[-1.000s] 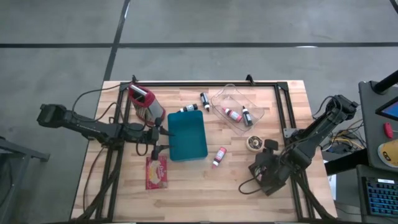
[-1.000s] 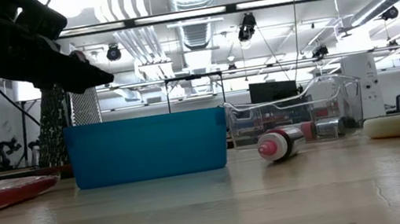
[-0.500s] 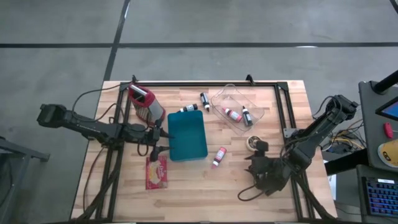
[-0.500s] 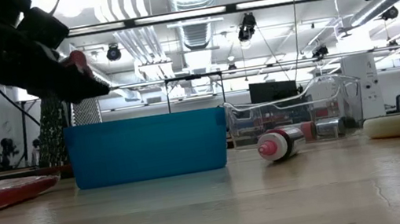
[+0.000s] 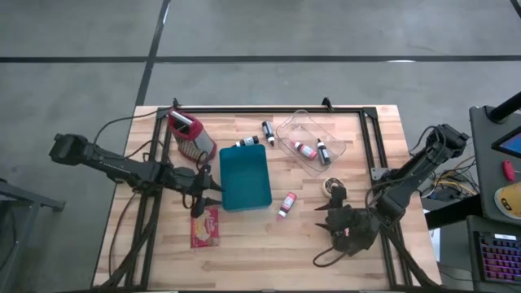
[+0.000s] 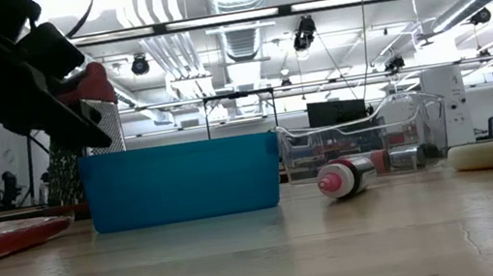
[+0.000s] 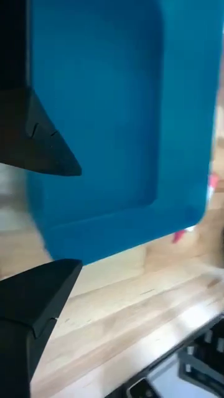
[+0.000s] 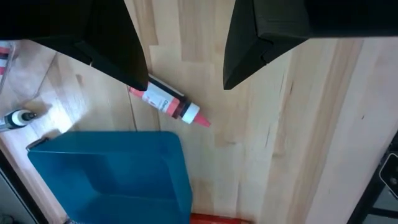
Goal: Pick & Place Food Item
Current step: Put the popcorn bag into the blue bin
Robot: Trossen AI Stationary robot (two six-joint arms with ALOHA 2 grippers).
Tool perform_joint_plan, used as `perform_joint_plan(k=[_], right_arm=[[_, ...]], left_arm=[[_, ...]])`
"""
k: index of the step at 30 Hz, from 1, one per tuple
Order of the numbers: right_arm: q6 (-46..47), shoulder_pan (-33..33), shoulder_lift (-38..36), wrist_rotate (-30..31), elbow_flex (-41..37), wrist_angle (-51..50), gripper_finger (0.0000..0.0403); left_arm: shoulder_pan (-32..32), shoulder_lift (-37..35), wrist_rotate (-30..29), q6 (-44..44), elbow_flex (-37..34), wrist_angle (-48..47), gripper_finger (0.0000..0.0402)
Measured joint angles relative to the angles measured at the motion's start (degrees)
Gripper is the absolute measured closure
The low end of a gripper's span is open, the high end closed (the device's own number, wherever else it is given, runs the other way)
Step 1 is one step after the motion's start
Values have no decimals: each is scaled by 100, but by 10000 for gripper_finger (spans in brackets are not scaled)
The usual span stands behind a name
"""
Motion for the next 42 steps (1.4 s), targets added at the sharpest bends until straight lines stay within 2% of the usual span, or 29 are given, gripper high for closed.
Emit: perform_joint_plan(k=[12,17,22,30,35,42], right_arm=[[-116,0,0,-7,-34,23,197],[-221,0,0,-142,-37,54,197],[-280,0,0,-144,-90,114,197],[-315,0,0,-152,-122,108,197],[-333,0,0,-153,-129,106,197],[-343,4,0,-172,-133,105,197]], left_arm=[[-671,0,33,-725,1523,-3250,165],[-756,0,105,-983,1896,-4166,165],[-758,47,168,-1080,1787,-4227,161],[-758,573,157,-1254,1637,-4436,152],[-756,806,467,-1409,1635,-4509,153],[-738,1002,407,-1331,1633,-4517,149]])
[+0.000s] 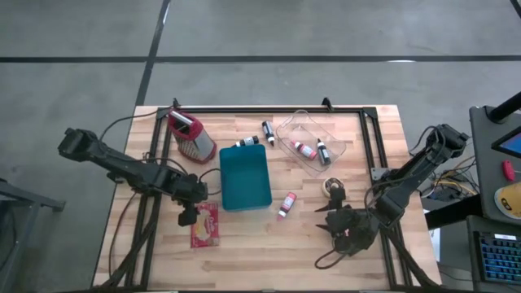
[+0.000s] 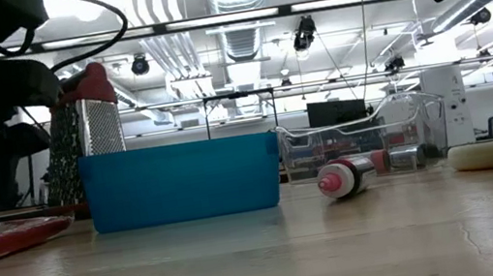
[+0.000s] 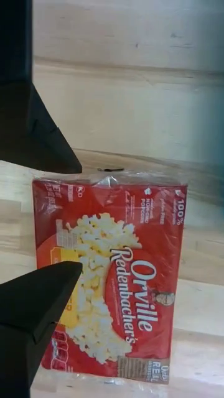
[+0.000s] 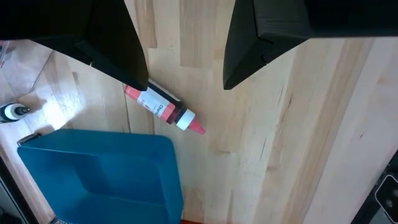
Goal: Pick & Place Food Item
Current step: Put the popcorn bag into the blue bin
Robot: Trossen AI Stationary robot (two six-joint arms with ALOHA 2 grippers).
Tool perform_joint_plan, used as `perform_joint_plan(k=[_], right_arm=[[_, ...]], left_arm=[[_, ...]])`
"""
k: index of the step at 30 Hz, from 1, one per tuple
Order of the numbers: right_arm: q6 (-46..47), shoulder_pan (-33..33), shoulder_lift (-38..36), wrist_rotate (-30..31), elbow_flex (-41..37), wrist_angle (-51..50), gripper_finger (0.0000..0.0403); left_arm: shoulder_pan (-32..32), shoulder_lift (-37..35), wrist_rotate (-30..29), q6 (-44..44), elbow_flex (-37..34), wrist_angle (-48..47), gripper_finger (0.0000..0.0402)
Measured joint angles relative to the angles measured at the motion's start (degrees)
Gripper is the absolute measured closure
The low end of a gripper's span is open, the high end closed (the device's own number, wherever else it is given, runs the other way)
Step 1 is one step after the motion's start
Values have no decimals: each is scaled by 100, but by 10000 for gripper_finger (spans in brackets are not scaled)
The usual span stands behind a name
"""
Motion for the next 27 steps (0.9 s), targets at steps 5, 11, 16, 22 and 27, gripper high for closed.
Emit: perform_joint_plan(k=[5,11,16,22,27], right_arm=[[0,22,-2,-24,-2,-2,197],[2,22,-3,-151,-4,-5,197],[0,22,-4,-250,-4,-6,197],[3,23,-4,-286,-11,-5,197],[4,60,-4,-337,-9,-5,197]], left_arm=[[8,10,-66,31,-1,12,119],[52,10,-369,144,-1,19,74],[170,10,-319,144,-41,74,59],[439,10,191,164,-251,405,59],[686,10,568,164,-540,683,60]])
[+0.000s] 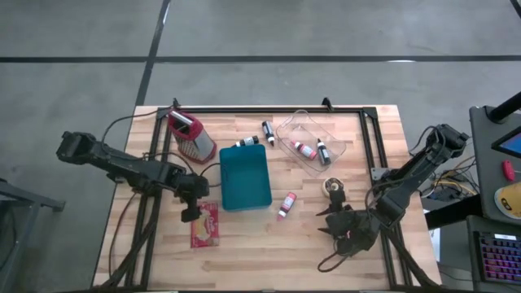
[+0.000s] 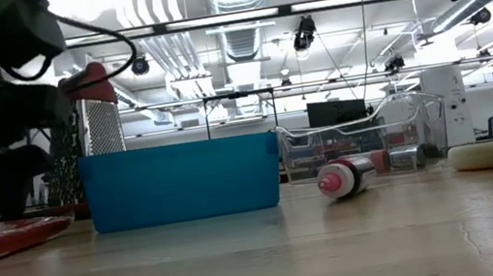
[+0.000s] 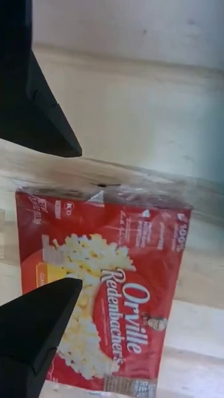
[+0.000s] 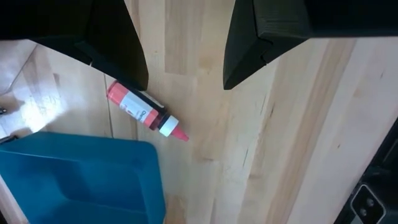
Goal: Pick & Place Food Item
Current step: Put the popcorn bag into the blue bin
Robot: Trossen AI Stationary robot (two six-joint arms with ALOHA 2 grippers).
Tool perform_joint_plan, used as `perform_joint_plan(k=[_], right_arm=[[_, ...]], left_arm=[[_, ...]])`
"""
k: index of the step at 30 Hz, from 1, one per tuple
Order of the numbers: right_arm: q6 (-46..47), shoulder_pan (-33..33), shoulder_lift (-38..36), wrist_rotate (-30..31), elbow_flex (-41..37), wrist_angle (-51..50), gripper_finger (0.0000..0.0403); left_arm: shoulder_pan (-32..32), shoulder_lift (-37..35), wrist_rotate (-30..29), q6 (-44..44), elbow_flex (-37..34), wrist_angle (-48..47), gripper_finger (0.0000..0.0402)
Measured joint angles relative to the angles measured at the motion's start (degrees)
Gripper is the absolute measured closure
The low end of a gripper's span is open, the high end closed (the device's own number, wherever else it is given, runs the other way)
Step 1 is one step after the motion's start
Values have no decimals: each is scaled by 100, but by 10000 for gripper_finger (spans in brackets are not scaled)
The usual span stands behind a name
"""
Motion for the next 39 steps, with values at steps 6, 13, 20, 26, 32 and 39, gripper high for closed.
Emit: perform_joint_plan(k=[6,13,20,26,32,39], right_arm=[[0,0,0,-103,0,2,197],[-1,0,0,-132,0,2,197],[-37,0,0,-134,0,0,197],[-42,0,0,-134,0,-4,197],[-63,0,0,-132,0,-11,197],[-63,0,-7,-120,0,-15,197]], left_arm=[[220,0,493,106,-156,147,60],[466,-17,1121,65,-491,504,60],[666,-14,1540,-79,-633,847,61],[725,0,1927,-206,-741,1199,61],[725,9,1955,-263,-805,1300,62],[725,113,1936,-263,-803,1358,63]])
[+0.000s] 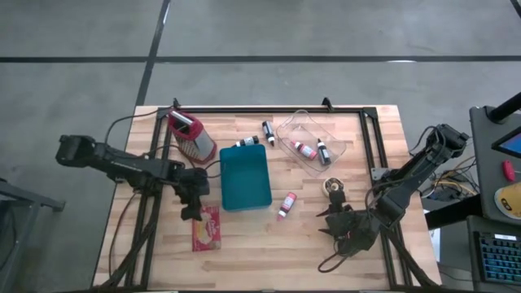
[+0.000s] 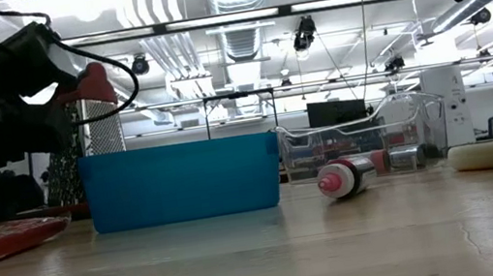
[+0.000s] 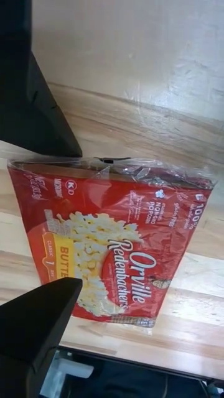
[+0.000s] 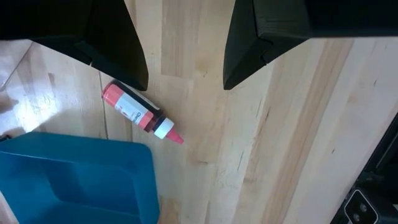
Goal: Pick & Place Food Item
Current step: Put the popcorn bag into the blue bin
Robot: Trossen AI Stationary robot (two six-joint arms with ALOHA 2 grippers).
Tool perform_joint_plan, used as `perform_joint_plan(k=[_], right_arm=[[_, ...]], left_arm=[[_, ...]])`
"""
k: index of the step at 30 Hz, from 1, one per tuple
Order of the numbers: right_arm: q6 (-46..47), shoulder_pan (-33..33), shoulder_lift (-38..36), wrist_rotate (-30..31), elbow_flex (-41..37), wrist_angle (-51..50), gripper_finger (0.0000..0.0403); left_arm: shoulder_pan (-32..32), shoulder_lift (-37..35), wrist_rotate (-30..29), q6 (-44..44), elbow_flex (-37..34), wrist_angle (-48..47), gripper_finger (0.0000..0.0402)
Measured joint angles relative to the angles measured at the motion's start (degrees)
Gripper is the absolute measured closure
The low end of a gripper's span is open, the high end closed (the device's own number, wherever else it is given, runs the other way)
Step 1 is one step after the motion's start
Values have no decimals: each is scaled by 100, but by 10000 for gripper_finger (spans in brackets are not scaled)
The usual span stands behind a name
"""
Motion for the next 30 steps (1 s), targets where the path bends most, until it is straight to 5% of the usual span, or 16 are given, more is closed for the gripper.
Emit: perform_joint_plan(k=[30], right_arm=[[-39,-2,-13,172,0,-22,197]], left_arm=[[0,298,-316,679,-13,179,284]])
